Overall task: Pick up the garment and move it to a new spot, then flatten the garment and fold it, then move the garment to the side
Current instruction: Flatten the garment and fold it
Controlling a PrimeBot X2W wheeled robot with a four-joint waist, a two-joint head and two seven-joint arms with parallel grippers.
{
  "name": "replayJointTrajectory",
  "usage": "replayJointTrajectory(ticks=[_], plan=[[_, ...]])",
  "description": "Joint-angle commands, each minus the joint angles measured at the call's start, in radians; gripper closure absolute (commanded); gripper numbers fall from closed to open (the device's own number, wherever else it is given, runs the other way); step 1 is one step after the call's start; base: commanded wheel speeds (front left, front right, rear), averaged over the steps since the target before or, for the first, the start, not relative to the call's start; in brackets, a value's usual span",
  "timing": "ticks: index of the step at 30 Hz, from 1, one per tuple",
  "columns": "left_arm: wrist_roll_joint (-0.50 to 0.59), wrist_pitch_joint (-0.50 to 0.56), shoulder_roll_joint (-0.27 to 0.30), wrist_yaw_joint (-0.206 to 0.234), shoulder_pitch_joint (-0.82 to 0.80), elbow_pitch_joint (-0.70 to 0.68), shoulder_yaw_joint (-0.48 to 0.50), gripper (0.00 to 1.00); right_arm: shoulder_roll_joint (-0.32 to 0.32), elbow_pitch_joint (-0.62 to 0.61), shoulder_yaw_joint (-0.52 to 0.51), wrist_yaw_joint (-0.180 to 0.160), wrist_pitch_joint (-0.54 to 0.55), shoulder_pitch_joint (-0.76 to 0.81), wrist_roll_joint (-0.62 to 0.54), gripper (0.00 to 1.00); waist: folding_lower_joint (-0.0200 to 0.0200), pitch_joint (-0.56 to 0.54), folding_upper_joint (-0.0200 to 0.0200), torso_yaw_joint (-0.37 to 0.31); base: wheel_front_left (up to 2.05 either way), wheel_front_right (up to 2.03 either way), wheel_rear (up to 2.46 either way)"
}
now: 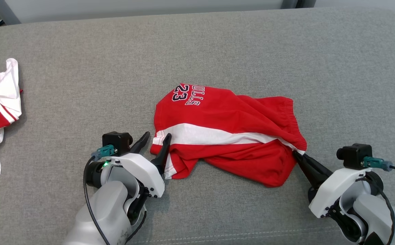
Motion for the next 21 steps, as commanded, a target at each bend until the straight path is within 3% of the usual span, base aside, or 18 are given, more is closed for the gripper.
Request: replayJointTrajectory(ticks=[1, 4, 6, 7, 11, 14, 15, 16, 18, 20, 21], plan=[[-0.007, -0.012, 0.018, -0.007, -0.036, -0.001, 0.02, 0.0, -0.009, -0.007, 0.004, 0.001, -0.015, 0.008, -0.006, 1.0, 0.0, -0.003, -0.0001, -0.001, 0.0, 0.0, 0.0], [-0.025, -0.006, 0.016, -0.007, -0.041, 0.017, 0.008, 0.0, -0.006, -0.003, 0.008, 0.001, -0.015, 0.008, -0.004, 1.0, 0.0, -0.007, -0.0001, -0.003, 0.0, 0.0, 0.0], [-0.037, 0.007, 0.015, -0.007, -0.047, 0.027, -0.003, 0.05, -0.004, -0.001, 0.008, 0.001, -0.015, 0.008, -0.003, 1.0, 0.0, -0.009, -0.0001, -0.004, 0.0, 0.0, 0.0], [-0.044, 0.015, 0.015, -0.007, -0.05, 0.029, -0.008, 0.02, -0.004, -0.001, 0.008, 0.001, -0.015, 0.008, -0.002, 1.0, 0.0, -0.01, -0.0001, -0.004, 0.0, 0.0, 0.0], [-0.066, 0.036, 0.014, -0.007, -0.06, 0.035, -0.03, 0.12, 0.0, 0.001, 0.007, 0.001, -0.015, 0.009, -0.003, 1.0, 0.0, -0.013, -0.0001, -0.005, 0.0, 0.0, 0.0], [-0.079, 0.038, 0.015, -0.007, -0.064, 0.032, -0.048, 0.31, 0.003, -0.001, 0.006, 0.001, -0.015, 0.01, -0.002, 1.0, 0.0, -0.014, -0.0001, -0.006, 0.0, 0.0, 0.0], [-0.084, 0.038, 0.016, -0.007, -0.064, 0.03, -0.053, 0.47, 0.004, -0.002, 0.006, 0.001, -0.015, 0.01, -0.003, 1.0, 0.0, -0.014, -0.0001, -0.006, 0.0, 0.0, 0.0], [-0.084, 0.038, 0.016, -0.007, -0.064, 0.03, -0.053, 0.47, 0.004, -0.002, 0.006, 0.001, -0.015, 0.01, -0.003, 1.0, 0.0, -0.014, -0.0001, -0.006, 0.0, 0.0, 0.0], [-0.089, 0.045, 0.018, -0.007, -0.064, 0.028, -0.071, 0.69, 0.005, -0.003, 0.006, 0.001, -0.015, 0.009, -0.002, 1.0, 0.0, -0.013, -0.0001, -0.007, 0.0, 0.0, 0.0], [-0.103, 0.048, 0.02, -0.007, -0.062, 0.024, -0.082, 1.0, 0.006, -0.003, 0.003, 0.001, -0.015, 0.009, -0.001, 1.0, 0.0, -0.014, -0.0001, -0.006, 0.0, 0.0, 0.0], [-0.107, 0.049, 0.022, -0.007, -0.062, 0.024, -0.089, 1.0, 0.005, -0.002, 0.003, 0.001, -0.015, 0.009, -0.001, 1.0, 0.0, -0.015, -0.0001, -0.006, 0.0, 0.0, 0.0]])
